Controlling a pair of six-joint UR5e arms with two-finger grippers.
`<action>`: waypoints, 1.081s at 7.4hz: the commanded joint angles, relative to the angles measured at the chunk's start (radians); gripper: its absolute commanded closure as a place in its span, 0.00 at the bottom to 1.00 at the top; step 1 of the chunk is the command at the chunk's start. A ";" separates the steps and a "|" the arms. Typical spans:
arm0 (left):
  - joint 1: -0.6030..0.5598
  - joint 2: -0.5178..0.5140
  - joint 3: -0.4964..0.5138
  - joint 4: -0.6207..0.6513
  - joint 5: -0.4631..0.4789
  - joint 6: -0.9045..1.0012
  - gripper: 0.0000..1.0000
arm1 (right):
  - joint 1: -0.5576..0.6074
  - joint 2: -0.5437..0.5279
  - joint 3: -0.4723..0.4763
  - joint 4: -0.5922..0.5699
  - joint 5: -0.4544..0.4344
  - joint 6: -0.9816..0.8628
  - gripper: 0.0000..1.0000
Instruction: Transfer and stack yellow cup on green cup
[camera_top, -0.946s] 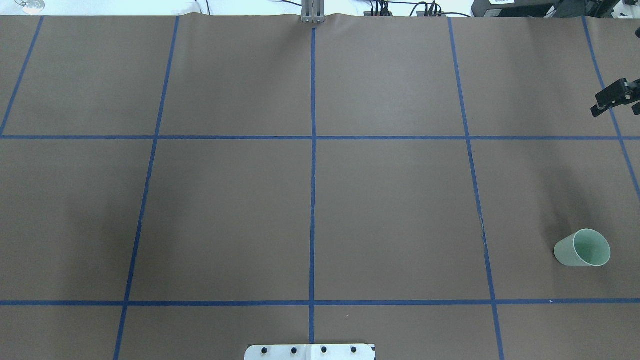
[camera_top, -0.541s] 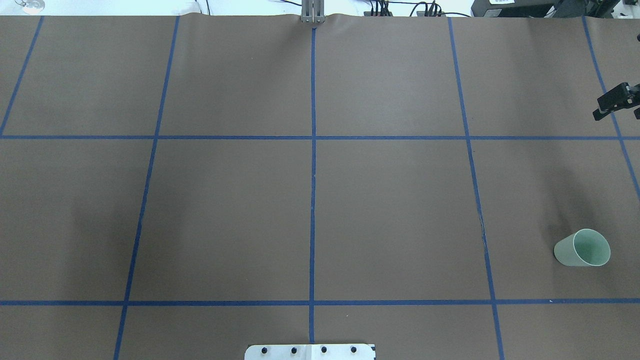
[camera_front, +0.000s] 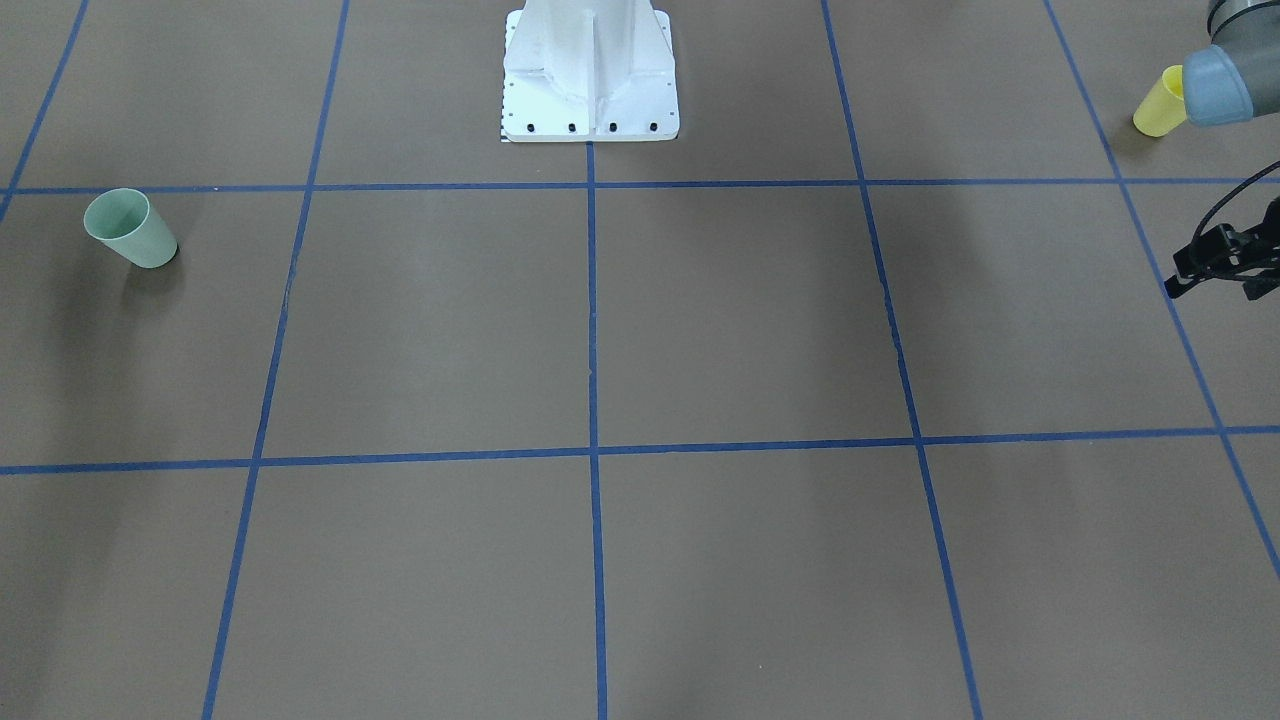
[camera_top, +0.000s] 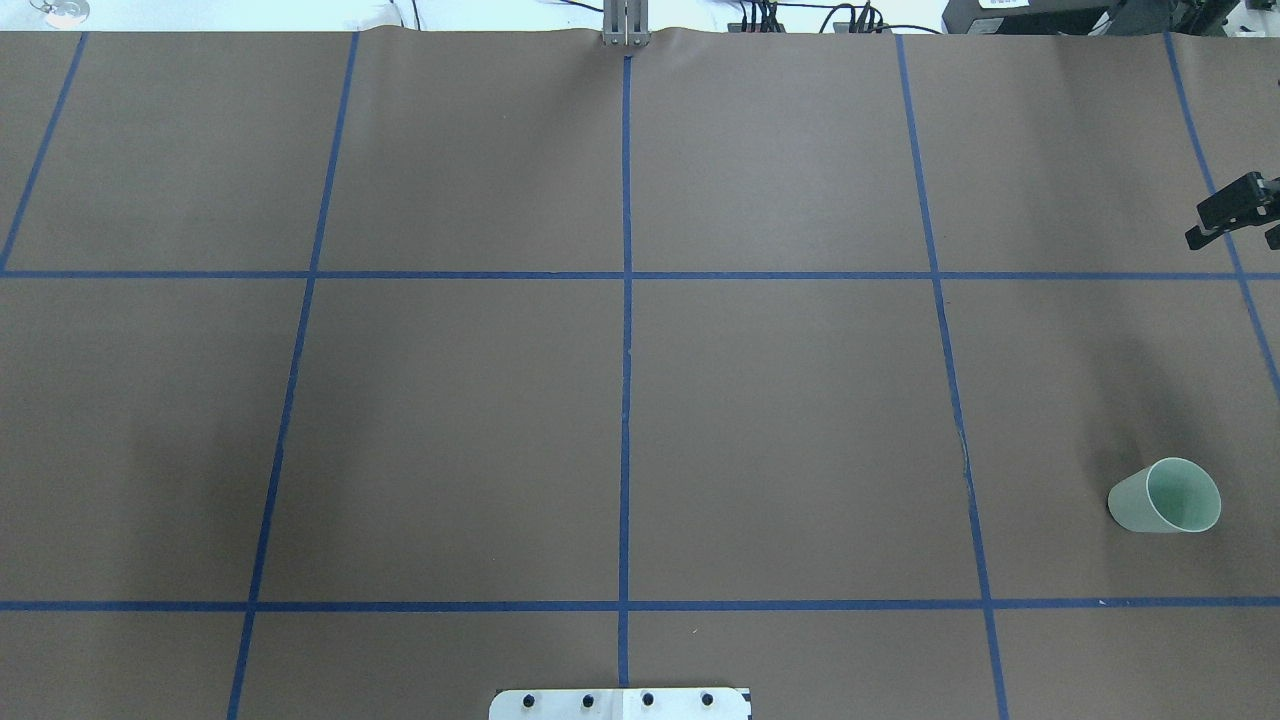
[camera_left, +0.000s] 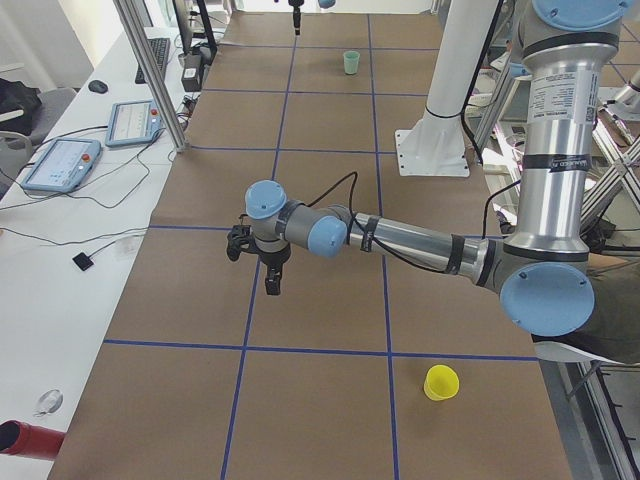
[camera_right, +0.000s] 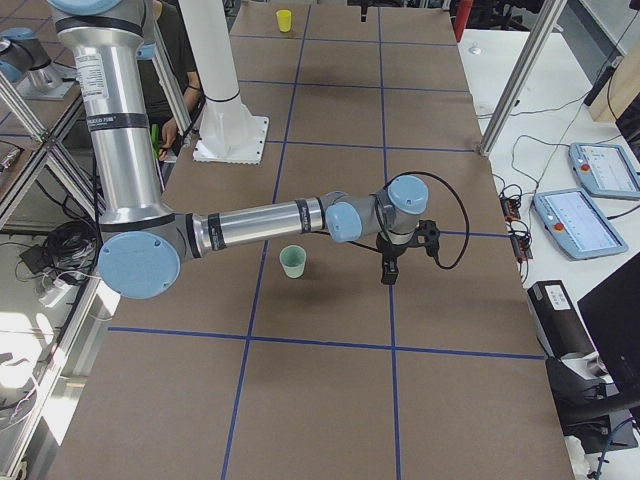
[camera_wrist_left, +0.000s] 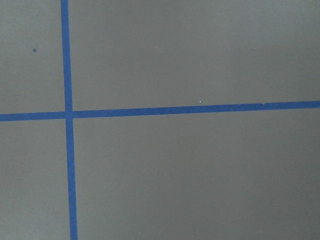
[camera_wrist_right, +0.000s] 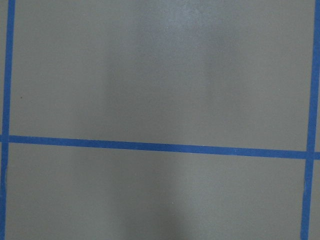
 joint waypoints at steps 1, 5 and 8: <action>-0.002 0.003 0.001 0.001 0.002 0.000 0.00 | 0.028 -0.027 0.015 -0.001 0.003 0.000 0.00; -0.013 0.032 0.022 0.006 0.004 -0.002 0.00 | 0.064 -0.104 0.082 -0.001 0.028 0.000 0.00; -0.013 0.034 0.011 0.000 0.004 -0.131 0.00 | 0.064 -0.102 0.090 0.001 0.026 0.000 0.00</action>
